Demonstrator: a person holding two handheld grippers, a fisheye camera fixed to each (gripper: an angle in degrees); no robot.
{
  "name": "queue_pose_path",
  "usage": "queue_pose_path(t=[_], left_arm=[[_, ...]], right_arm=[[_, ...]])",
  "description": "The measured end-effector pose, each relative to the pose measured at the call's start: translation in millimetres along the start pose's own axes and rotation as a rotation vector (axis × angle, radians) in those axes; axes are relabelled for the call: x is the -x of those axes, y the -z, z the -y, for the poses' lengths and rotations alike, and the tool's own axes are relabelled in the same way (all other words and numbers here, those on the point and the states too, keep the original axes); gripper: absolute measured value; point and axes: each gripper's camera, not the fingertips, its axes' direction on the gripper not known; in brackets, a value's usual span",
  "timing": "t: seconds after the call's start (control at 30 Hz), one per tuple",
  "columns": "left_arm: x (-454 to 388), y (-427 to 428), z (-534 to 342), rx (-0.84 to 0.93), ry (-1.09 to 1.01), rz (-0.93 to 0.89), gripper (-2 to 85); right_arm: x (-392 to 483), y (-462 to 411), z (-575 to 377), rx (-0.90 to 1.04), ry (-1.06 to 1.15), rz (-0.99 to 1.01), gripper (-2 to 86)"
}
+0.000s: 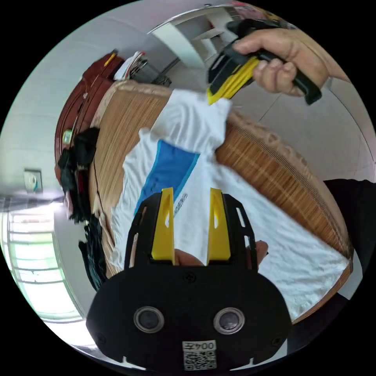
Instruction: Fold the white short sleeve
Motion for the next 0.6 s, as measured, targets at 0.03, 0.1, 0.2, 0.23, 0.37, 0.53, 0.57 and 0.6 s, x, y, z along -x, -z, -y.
queue_pose_path(t=[0.03,0.1,0.2,0.23,0.37,0.53,0.57,0.6], left_arm=[[-5.3,-1.7,8.5,-0.012,-0.003,-0.003,12.6],[-23.3,-14.2,37.3,-0.022,-0.018,-0.026,13.1],[-39.7,-29.3,58.3,-0.011,-0.035,-0.022,13.4],[-41.6,-32.0,61.0,-0.007,-0.033,-0.015,13.2],[-40.0,-38.5,67.2,-0.030,0.033,0.036,8.1],[-25.0,-25.8,60.9,-0.087,0.135,-0.005,2.6],[-21.7,-22.2,59.1,-0.095,0.153,-0.009,2.1],[-18.5,-18.9,57.9,-0.099,0.165,-0.010,1.8]], right_arm=[[0.2,-1.0,2.9,0.012,0.001,0.000,2.0],[0.6,-1.3,7.1,0.022,0.006,0.010,2.0],[-0.2,-1.1,15.2,0.046,0.011,0.040,2.1],[-0.6,-0.5,18.5,0.057,0.015,0.049,2.2],[0.4,2.3,28.7,0.103,0.048,0.034,3.9],[-10.6,22.8,42.8,0.044,0.034,0.084,10.7],[-16.9,26.9,48.3,0.024,0.011,0.111,11.3],[-20.1,27.7,51.6,0.022,-0.002,0.128,11.5]])
